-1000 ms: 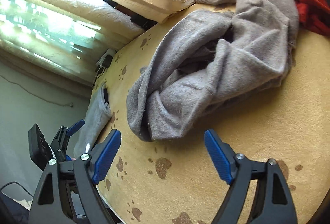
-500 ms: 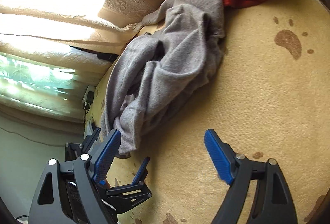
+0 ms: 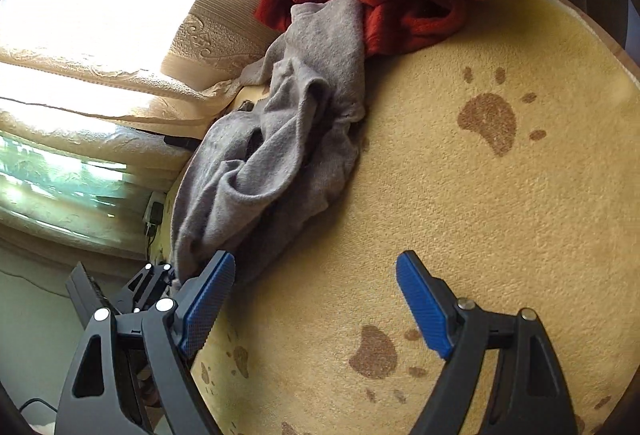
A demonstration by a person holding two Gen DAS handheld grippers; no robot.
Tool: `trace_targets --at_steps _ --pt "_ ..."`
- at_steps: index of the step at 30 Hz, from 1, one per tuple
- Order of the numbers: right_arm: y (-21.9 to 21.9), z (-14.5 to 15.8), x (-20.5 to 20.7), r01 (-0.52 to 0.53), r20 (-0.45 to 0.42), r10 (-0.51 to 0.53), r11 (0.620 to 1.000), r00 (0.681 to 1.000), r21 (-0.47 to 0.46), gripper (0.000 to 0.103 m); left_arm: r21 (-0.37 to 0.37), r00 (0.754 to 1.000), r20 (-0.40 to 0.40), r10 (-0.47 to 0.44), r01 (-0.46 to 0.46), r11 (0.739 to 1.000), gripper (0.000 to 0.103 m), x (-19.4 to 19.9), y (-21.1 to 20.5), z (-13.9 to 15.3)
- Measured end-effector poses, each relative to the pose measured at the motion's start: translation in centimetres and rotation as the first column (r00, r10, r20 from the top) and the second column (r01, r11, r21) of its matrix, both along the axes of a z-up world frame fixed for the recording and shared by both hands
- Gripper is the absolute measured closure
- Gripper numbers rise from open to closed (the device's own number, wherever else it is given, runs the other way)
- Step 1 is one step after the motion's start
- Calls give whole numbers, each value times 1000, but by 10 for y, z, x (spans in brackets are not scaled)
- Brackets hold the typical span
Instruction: Fold clothes
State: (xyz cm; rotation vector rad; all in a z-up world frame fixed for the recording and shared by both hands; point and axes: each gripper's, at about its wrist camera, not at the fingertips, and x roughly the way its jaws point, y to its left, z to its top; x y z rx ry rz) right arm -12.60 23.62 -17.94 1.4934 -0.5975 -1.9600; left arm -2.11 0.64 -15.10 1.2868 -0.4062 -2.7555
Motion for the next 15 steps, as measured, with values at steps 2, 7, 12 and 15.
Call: trace_targets --at_steps 2,7,12,15 --pt "-1 4 -6 -12 -32 13 999 999 40 17 83 997 -7 72 -72 994 85 0 -19 10" --pt "-18 21 -19 -55 -183 97 974 978 218 17 238 978 28 208 -209 949 85 -2 -66 17" --pt "-48 51 -19 -130 -423 300 914 855 385 17 373 952 101 290 -306 876 85 14 -106 7" --pt "-68 58 -26 -196 -472 417 872 777 448 17 428 940 142 310 -340 837 85 26 -121 -3"
